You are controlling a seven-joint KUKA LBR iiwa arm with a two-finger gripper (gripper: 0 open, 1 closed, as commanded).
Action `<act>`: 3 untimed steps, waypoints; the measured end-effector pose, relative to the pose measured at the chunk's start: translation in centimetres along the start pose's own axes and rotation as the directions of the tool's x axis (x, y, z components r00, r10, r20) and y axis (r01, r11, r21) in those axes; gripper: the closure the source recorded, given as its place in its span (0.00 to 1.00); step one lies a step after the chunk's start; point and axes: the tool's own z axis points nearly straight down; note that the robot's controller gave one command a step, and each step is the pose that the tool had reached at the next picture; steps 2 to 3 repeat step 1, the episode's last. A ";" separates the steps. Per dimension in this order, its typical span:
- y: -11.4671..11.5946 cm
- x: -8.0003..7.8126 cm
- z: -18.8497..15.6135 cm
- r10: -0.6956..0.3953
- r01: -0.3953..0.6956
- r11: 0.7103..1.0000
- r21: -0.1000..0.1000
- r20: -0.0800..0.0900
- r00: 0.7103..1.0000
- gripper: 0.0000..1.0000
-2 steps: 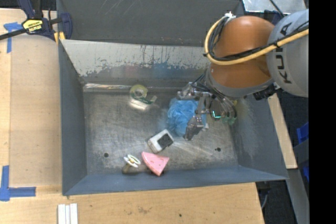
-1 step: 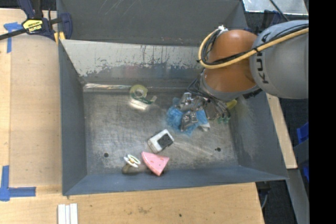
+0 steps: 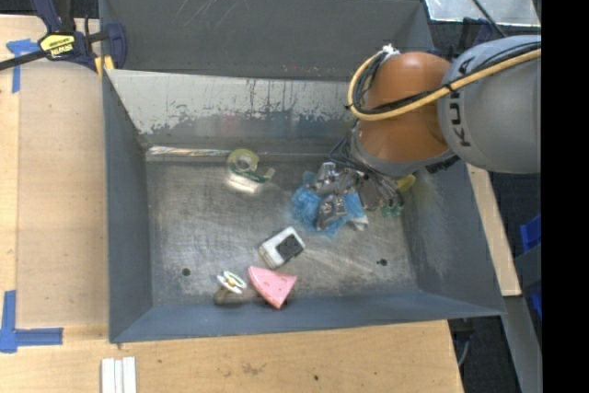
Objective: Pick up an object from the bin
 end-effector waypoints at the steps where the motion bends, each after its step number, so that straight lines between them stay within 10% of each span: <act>1: 1.1 0.4 -13.7 -0.018 0.018 1.000 0.006 -0.008 1.000 1.00; 3: 1.1 0.4 -13.7 -0.018 0.018 1.000 0.006 -0.008 1.000 1.00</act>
Offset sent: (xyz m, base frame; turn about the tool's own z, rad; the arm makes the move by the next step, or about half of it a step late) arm 0.0000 0.0000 0.0000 0.0000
